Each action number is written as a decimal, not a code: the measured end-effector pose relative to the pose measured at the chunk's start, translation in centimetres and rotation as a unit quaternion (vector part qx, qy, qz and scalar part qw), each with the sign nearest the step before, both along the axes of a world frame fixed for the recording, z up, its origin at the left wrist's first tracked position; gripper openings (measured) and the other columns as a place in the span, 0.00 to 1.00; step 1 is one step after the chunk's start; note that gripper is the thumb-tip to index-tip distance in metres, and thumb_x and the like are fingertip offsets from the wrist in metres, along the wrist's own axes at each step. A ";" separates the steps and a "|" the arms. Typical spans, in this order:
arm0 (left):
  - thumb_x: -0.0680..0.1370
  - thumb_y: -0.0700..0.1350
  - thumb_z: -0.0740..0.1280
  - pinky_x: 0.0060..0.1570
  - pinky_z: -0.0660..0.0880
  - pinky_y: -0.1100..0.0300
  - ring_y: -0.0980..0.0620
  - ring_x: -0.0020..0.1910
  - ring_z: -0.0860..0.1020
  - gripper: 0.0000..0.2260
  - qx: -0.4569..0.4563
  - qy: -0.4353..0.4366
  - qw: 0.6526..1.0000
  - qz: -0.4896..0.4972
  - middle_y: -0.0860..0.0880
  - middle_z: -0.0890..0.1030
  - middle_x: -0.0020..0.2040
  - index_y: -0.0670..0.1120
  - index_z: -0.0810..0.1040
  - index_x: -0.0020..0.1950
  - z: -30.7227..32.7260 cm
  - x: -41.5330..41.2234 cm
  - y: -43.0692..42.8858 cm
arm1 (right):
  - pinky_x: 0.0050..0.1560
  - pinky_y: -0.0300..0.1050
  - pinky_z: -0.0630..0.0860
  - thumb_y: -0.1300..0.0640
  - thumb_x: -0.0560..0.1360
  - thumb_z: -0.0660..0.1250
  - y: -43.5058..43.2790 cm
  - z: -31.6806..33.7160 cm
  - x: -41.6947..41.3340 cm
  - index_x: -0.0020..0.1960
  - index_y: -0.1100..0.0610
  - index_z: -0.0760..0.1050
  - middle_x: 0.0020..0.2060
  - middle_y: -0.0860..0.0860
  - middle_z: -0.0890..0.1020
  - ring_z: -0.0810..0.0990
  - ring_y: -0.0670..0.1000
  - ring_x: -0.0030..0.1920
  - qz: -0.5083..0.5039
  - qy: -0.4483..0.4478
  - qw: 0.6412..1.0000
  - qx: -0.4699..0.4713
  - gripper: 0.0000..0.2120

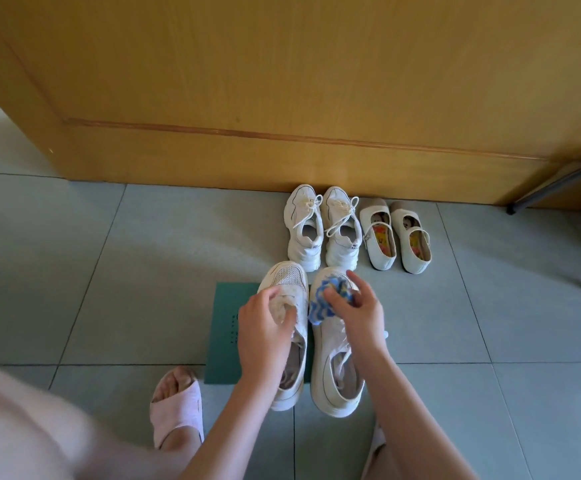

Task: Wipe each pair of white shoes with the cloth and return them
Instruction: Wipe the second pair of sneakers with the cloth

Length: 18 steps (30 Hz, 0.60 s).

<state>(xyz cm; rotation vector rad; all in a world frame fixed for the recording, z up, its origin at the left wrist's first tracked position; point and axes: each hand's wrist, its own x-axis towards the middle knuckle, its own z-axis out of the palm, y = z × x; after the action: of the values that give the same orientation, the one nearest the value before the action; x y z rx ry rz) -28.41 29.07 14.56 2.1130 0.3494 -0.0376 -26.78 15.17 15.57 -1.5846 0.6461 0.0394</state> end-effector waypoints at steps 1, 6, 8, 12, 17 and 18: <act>0.72 0.51 0.71 0.60 0.69 0.57 0.49 0.63 0.70 0.23 0.057 0.006 0.998 -0.022 0.51 0.74 0.62 0.49 0.72 0.65 -0.5 0.0 -0.3 | 0.51 0.43 0.80 0.58 0.70 0.74 -0.5 -0.2 0.4 0.64 0.52 0.72 0.51 0.55 0.81 0.82 0.52 0.50 -0.008 0.000 1.000 -0.003 0.23; 0.65 0.60 0.74 0.60 0.69 0.52 0.44 0.67 0.65 0.42 0.119 0.119 0.986 -0.023 0.45 0.62 0.70 0.47 0.59 0.72 -3.1 0.1 -1.5 | 0.52 0.45 0.80 0.57 0.70 0.74 -1.5 -1.0 1.3 0.58 0.55 0.75 0.49 0.52 0.82 0.82 0.50 0.50 0.005 0.000 0.999 -0.032 0.18; 0.67 0.54 0.74 0.58 0.70 0.52 0.44 0.65 0.67 0.39 0.105 0.107 0.989 0.011 0.44 0.64 0.69 0.46 0.60 0.72 -3.5 0.0 -1.4 | 0.46 0.33 0.78 0.58 0.70 0.73 -1.4 -1.2 1.4 0.59 0.56 0.76 0.48 0.50 0.82 0.81 0.48 0.48 0.027 -0.007 0.998 -0.050 0.18; 0.67 0.50 0.73 0.56 0.74 0.51 0.47 0.61 0.71 0.32 0.044 0.105 0.992 0.048 0.48 0.69 0.63 0.47 0.65 0.68 -3.7 -0.3 -0.5 | 0.45 0.30 0.76 0.56 0.71 0.73 -0.3 -2.1 1.5 0.59 0.55 0.77 0.49 0.49 0.82 0.80 0.48 0.49 0.075 -0.003 0.993 -0.093 0.17; 0.68 0.52 0.73 0.48 0.76 0.54 0.53 0.52 0.76 0.24 -0.024 0.064 0.995 0.077 0.54 0.74 0.53 0.52 0.71 0.61 -3.8 -1.1 0.8 | 0.45 0.35 0.75 0.55 0.72 0.72 0.0 -2.3 3.7 0.60 0.54 0.78 0.50 0.51 0.83 0.81 0.48 0.49 0.082 -0.010 0.991 -0.101 0.17; 0.68 0.52 0.73 0.47 0.76 0.56 0.54 0.51 0.76 0.23 -0.036 0.057 0.994 0.082 0.55 0.74 0.53 0.52 0.72 0.60 -3.8 -1.2 1.0 | 0.44 0.33 0.74 0.55 0.72 0.71 0.1 -2.0 4.6 0.61 0.54 0.77 0.50 0.51 0.83 0.81 0.48 0.48 0.083 -0.017 0.991 -0.100 0.17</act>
<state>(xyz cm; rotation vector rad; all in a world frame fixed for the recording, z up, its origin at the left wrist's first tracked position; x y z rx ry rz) -29.62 30.06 10.79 2.0091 0.5818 -0.0740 -22.16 15.26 13.54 -1.8270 0.5025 0.0737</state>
